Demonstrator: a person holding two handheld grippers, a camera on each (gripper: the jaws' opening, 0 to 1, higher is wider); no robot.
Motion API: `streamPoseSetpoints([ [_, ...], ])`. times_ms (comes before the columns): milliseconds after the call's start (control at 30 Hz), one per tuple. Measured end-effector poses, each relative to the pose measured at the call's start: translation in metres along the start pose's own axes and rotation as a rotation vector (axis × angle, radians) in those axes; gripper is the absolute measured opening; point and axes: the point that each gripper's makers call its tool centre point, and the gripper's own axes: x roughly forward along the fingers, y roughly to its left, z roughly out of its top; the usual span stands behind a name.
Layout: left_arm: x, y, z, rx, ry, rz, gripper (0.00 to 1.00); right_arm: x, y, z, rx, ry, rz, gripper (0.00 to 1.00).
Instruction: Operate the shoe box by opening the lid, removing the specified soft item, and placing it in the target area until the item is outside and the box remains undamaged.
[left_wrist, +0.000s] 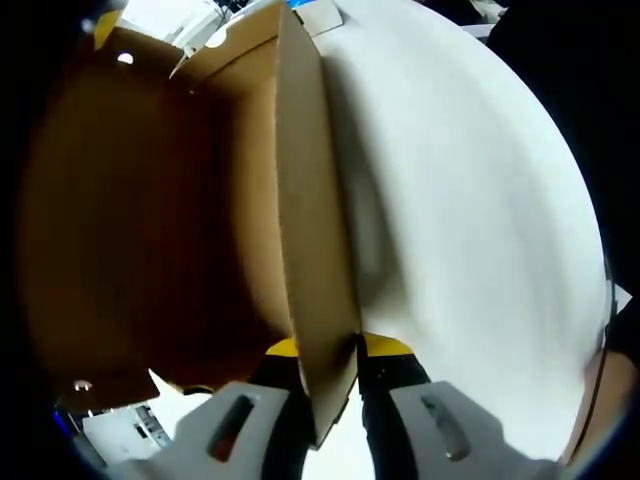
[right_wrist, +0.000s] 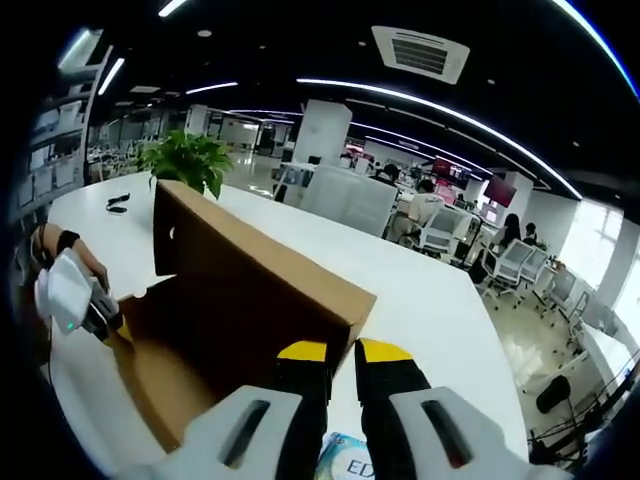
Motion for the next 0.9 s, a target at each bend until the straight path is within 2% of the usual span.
streamPoseSetpoints([
  [900, 0.0004, 0.0007, -0.0003, 0.004, 0.004, 0.001, 0.14, -0.0094, 0.0071, -0.0049, 0.02, -0.015, -0.002, 0.07],
])
